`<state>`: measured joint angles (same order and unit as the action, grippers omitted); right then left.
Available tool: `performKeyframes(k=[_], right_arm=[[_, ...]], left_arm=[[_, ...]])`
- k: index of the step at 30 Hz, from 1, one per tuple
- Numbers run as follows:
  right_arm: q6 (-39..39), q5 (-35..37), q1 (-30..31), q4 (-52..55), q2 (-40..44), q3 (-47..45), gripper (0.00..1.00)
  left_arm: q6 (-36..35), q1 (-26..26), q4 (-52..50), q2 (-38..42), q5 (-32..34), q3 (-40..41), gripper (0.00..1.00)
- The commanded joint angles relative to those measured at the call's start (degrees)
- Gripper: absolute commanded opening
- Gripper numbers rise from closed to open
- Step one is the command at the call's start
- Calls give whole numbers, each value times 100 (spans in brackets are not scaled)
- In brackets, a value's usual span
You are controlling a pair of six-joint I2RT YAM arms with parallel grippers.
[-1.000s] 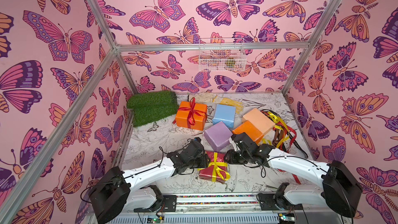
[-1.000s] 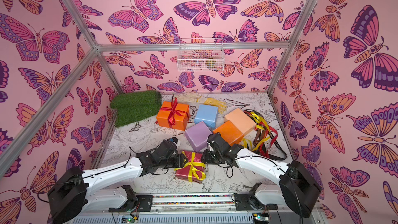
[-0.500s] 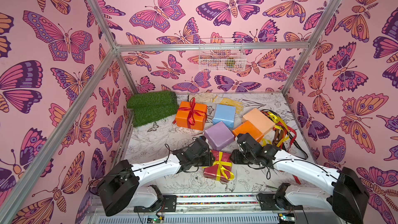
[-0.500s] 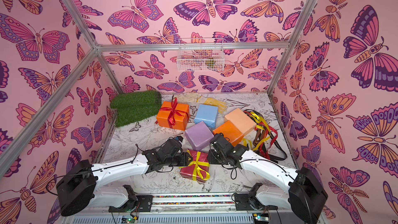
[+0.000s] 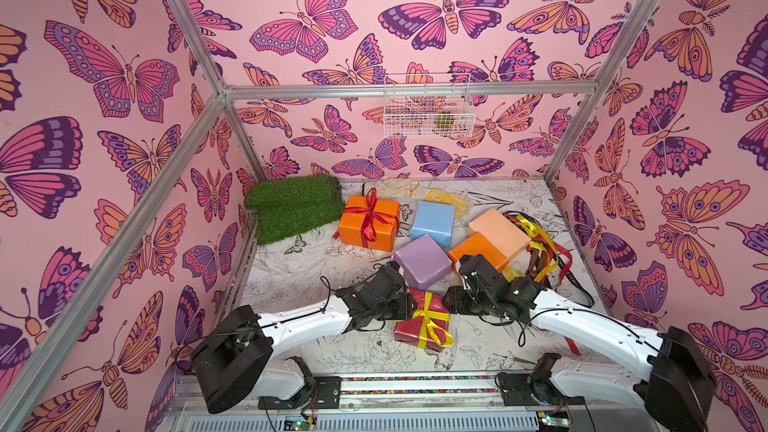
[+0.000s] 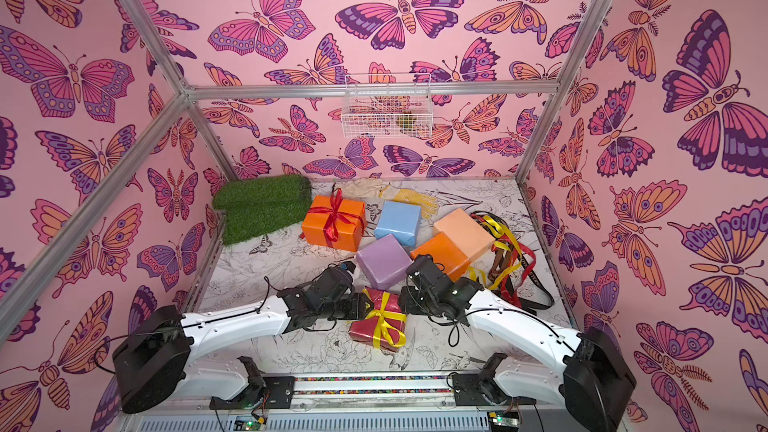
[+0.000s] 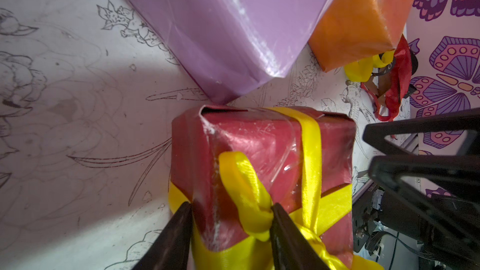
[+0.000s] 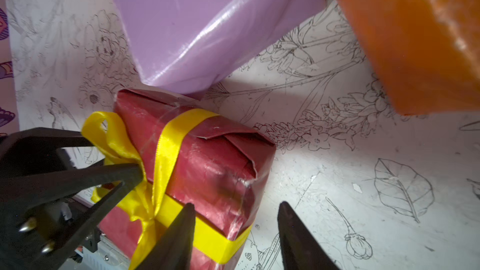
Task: Untie the ribbon bows on the gift boxes
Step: Move the gift box to the center of the board.
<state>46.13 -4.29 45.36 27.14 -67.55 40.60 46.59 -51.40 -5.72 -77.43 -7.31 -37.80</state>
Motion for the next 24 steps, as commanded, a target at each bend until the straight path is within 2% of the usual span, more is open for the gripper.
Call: performKeyframes(k=[1,6,13,18,24], right_arm=[[98,-143,-18,-205,-25,-94,54],[225,-431,-19,-669,-196,-251,52],[198,-326,-168,-767,-287,-202,48],[-54,-357,-446,-780,-401,-26,47],[-626,-671,-842,-507,-837,542,47]], left_arm=[[-14,-28,-106,-74,19,-19,50],[-1,-28,-37,-166,-49,-58,50],[26,-37,105,-246,-177,-137,50],[-16,-68,236,-351,-441,-146,50],[-44,-125,369,-355,-426,-124,50]])
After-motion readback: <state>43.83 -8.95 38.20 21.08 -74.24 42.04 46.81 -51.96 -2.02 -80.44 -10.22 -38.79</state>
